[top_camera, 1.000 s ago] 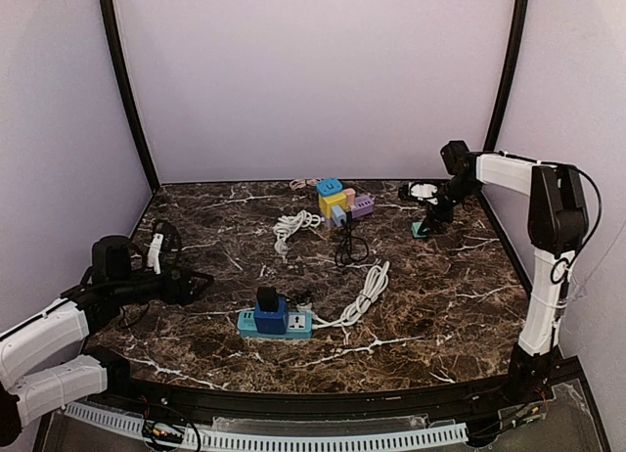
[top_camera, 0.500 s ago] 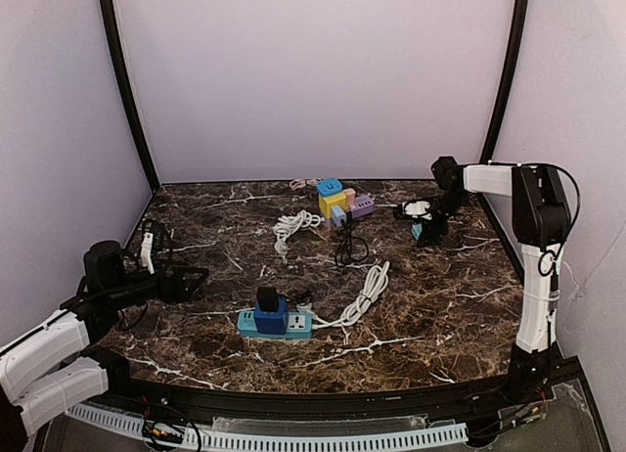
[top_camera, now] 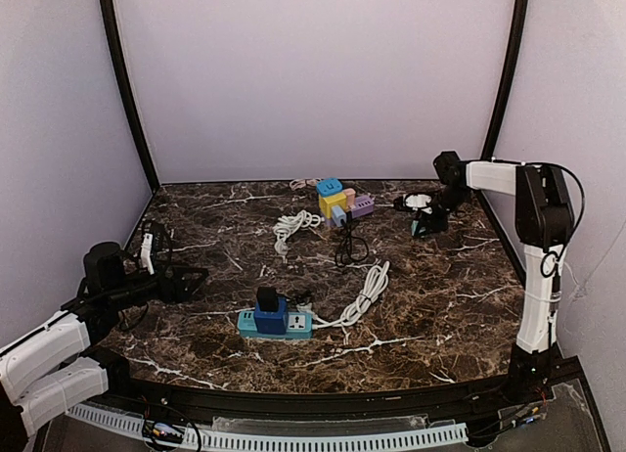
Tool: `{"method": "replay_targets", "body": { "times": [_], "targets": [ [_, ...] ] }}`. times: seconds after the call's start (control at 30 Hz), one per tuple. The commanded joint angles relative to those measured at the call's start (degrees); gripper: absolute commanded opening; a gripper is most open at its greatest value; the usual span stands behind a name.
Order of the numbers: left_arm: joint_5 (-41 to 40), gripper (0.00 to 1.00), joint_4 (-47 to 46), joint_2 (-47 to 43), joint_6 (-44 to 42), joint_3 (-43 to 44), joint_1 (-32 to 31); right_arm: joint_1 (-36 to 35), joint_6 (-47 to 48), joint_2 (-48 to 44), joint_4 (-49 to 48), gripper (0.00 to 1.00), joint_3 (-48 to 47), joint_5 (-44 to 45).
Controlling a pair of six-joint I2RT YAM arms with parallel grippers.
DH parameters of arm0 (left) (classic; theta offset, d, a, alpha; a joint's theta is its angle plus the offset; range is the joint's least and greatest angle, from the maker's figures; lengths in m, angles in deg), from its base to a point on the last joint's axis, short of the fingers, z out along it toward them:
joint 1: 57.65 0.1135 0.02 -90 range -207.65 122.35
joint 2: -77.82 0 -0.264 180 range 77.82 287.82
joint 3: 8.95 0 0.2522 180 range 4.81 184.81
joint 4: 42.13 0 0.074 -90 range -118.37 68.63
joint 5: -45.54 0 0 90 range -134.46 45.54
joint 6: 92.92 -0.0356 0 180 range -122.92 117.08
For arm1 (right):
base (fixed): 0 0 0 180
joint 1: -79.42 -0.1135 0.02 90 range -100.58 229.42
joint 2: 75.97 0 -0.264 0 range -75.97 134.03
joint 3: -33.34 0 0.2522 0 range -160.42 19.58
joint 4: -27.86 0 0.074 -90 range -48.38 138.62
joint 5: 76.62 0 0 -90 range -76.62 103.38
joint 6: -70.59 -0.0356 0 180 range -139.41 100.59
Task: Insert the plug
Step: Pick up the plug from the center of the board.
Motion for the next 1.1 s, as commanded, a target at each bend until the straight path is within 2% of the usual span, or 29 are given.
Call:
{"method": "replay_targets", "body": {
  "times": [0.0,0.13,0.2,0.27,0.33,0.43,0.57,0.77,0.93,1.07],
  "targets": [
    [0.11,0.94,-1.24,-0.64,2.61,0.71,0.51,-3.09,-9.83,-13.51,-11.05,0.11,4.66,-8.51],
    [1.16,0.92,0.18,-0.79,8.47,3.58,0.93,-9.97,-24.30,-28.71,-35.27,0.09,17.33,-9.32],
    [2.43,0.91,0.51,-0.36,11.56,5.32,0.97,-16.91,-28.23,-33.97,-46.00,0.10,23.45,-4.86],
    [4.57,0.91,-0.26,0.11,13.77,7.33,0.93,-25.04,-28.06,-36.83,-57.15,0.08,28.32,2.29],
    [7.82,0.91,-1.02,0.91,14.07,10.01,0.83,-33.03,-25.00,-36.74,-66.91,0.07,31.64,10.02],
    [10.00,0.91,0.33,1.96,12.64,15.16,-0.03,-42.77,-19.60,-31.60,-76.75,0.03,31.53,19.37],
    [11.81,0.91,3.22,3.60,9.91,20.04,-3.43,-51.10,-12.78,-23.26,-88.33,0.00,28.25,28.37],
    [10.40,0.88,5.52,6.31,5.67,23.37,-7.67,-58.43,-11.62,-12.73,-91.35,0.00,18.31,33.63],
    [8.14,0.81,6.47,7.54,1.68,23.79,-9.07,-60.89,-19.41,-9.57,-87.62,0.00,13.03,33.17],
    [6.11,0.71,6.05,7.85,-0.10,24.02,-9.34,-62.30,-20.83,-8.03,-87.44,0.00,12.09,31.07]
  ]
}}
